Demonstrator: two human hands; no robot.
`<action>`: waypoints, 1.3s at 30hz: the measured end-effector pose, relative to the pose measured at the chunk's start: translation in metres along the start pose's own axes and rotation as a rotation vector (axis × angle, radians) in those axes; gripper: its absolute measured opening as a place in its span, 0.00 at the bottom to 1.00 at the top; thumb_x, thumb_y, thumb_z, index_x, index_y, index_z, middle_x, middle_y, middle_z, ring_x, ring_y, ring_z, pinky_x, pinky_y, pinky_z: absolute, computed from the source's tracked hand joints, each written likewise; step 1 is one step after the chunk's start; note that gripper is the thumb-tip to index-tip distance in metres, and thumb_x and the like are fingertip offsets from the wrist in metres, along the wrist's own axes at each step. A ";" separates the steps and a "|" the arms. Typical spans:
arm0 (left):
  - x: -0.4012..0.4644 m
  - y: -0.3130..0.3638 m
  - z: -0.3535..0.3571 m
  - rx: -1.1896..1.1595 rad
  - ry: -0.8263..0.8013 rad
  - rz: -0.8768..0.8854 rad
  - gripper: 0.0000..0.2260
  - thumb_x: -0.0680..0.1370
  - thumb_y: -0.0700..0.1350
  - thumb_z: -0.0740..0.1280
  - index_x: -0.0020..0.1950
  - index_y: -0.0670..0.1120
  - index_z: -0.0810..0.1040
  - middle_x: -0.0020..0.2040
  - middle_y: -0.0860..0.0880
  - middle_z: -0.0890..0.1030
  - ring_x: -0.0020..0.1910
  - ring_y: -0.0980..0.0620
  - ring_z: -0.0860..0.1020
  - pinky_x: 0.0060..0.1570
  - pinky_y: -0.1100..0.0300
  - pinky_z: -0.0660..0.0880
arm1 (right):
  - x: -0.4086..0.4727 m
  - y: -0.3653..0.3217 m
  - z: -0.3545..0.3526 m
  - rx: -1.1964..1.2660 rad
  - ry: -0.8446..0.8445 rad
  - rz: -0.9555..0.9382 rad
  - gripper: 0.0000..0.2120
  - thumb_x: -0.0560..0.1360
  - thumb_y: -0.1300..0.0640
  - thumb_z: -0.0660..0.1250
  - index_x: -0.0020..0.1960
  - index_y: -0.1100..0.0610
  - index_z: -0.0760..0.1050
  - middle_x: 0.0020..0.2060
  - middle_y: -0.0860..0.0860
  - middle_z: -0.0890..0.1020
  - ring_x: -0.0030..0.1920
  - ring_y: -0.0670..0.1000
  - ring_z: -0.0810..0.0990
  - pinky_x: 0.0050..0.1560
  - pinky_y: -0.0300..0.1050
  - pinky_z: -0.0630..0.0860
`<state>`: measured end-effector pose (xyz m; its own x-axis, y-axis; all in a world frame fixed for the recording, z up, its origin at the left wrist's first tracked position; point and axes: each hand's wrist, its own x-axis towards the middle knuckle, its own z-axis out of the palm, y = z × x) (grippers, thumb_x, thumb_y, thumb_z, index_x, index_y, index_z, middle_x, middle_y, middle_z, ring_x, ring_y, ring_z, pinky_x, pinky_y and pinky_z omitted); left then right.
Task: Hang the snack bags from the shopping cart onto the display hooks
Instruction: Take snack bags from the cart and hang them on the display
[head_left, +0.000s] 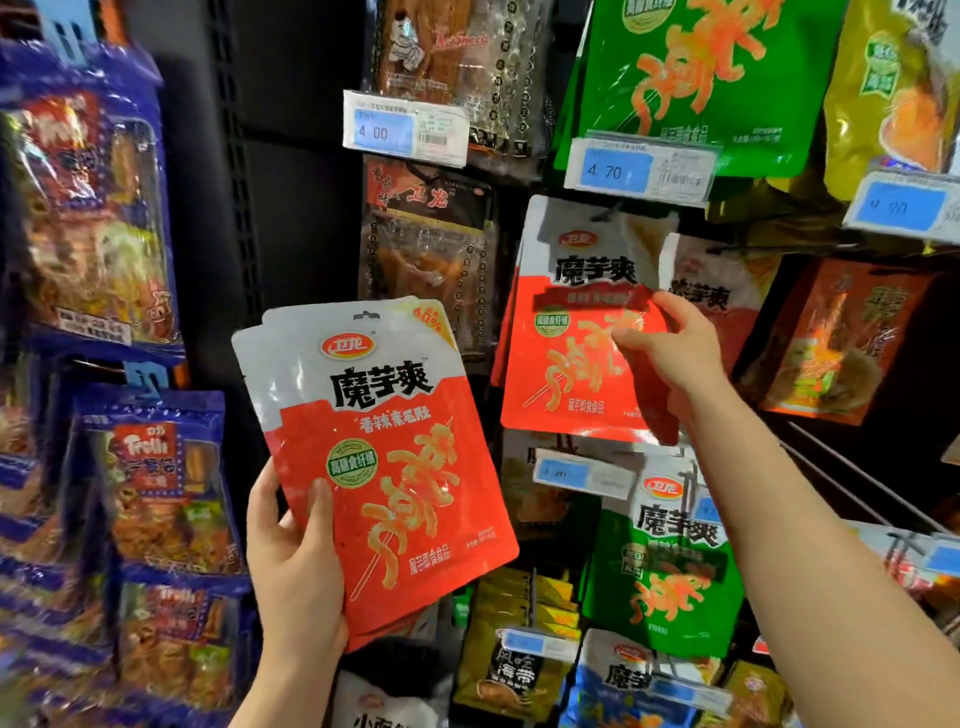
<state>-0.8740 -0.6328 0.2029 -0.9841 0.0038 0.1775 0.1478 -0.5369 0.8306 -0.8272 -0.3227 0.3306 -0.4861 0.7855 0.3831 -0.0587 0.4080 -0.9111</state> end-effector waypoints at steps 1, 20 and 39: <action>0.001 0.001 -0.004 0.000 0.011 0.008 0.13 0.80 0.44 0.62 0.62 0.58 0.73 0.53 0.48 0.82 0.49 0.46 0.82 0.41 0.53 0.82 | 0.008 0.004 0.006 -0.057 0.011 -0.004 0.31 0.66 0.62 0.76 0.67 0.51 0.73 0.56 0.52 0.81 0.52 0.52 0.80 0.52 0.44 0.76; 0.004 -0.013 0.024 -0.053 -0.067 -0.059 0.11 0.79 0.45 0.64 0.58 0.57 0.75 0.53 0.47 0.83 0.44 0.51 0.83 0.36 0.57 0.80 | -0.102 0.012 0.034 0.012 -0.305 -0.179 0.24 0.69 0.53 0.76 0.62 0.47 0.72 0.43 0.47 0.77 0.42 0.41 0.77 0.46 0.35 0.75; -0.006 -0.002 0.033 -0.030 -0.248 -0.077 0.13 0.77 0.50 0.60 0.60 0.56 0.75 0.53 0.46 0.83 0.47 0.48 0.83 0.43 0.53 0.82 | -0.124 0.025 0.019 0.317 -0.202 -0.014 0.36 0.65 0.69 0.76 0.62 0.39 0.69 0.53 0.50 0.81 0.52 0.53 0.83 0.49 0.50 0.82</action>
<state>-0.8655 -0.6041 0.2173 -0.9377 0.2502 0.2411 0.0667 -0.5514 0.8316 -0.7852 -0.4189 0.2575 -0.6436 0.6606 0.3865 -0.3180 0.2285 -0.9201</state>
